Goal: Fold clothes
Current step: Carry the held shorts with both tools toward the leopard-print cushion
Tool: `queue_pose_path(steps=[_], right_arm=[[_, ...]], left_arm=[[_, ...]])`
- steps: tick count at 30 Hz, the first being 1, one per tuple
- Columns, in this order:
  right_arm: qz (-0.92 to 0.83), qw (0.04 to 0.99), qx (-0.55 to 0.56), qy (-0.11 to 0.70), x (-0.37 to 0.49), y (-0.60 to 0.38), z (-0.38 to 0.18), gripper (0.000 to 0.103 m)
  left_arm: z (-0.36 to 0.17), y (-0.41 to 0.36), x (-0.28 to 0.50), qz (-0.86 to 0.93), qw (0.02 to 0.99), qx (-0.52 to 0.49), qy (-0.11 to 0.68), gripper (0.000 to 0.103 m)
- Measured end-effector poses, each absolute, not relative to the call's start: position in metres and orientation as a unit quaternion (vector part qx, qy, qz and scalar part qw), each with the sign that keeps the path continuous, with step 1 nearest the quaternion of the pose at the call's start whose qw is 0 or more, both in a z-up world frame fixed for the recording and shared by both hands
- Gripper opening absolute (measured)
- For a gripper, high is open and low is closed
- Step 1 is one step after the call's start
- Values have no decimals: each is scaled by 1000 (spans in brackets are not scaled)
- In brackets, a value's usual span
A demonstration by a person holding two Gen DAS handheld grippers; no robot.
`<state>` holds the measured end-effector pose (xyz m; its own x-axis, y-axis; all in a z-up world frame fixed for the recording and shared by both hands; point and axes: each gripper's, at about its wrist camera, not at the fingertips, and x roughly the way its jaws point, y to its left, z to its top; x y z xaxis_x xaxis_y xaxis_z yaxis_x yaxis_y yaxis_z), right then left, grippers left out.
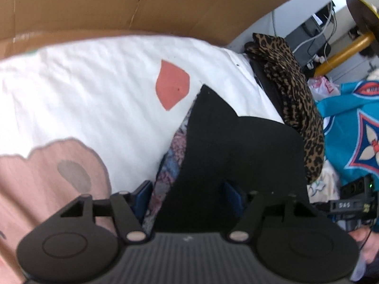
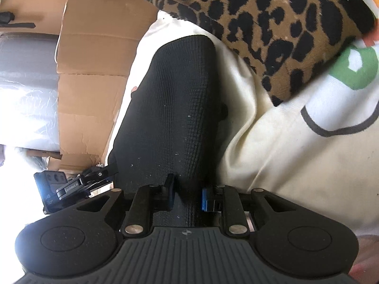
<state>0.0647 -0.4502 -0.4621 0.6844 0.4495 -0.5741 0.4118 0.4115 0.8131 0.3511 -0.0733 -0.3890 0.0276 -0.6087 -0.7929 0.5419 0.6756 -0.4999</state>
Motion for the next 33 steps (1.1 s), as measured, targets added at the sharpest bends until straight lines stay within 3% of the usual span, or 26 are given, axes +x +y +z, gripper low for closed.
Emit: queue_pose_path(steps=[6, 18, 27, 31, 33], right_arm=[[7, 744, 542, 390, 55, -453, -450, 7], [-32, 739, 550, 388, 26, -470, -430, 7], [-30, 746, 542, 386, 31, -469, -428, 12], [-34, 743, 545, 388, 35, -467, -430, 24], [-36, 739, 550, 387, 36, -466, -433, 24]], left_arm=[[-388, -71, 353, -411, 702, -51, 580, 47], [-389, -93, 341, -437, 664, -68, 603, 43], [-386, -109, 351, -433, 668, -35, 604, 60], [-395, -116, 358, -436, 659, -38, 611, 71], [-398, -120, 361, -442, 653, -41, 613, 74]])
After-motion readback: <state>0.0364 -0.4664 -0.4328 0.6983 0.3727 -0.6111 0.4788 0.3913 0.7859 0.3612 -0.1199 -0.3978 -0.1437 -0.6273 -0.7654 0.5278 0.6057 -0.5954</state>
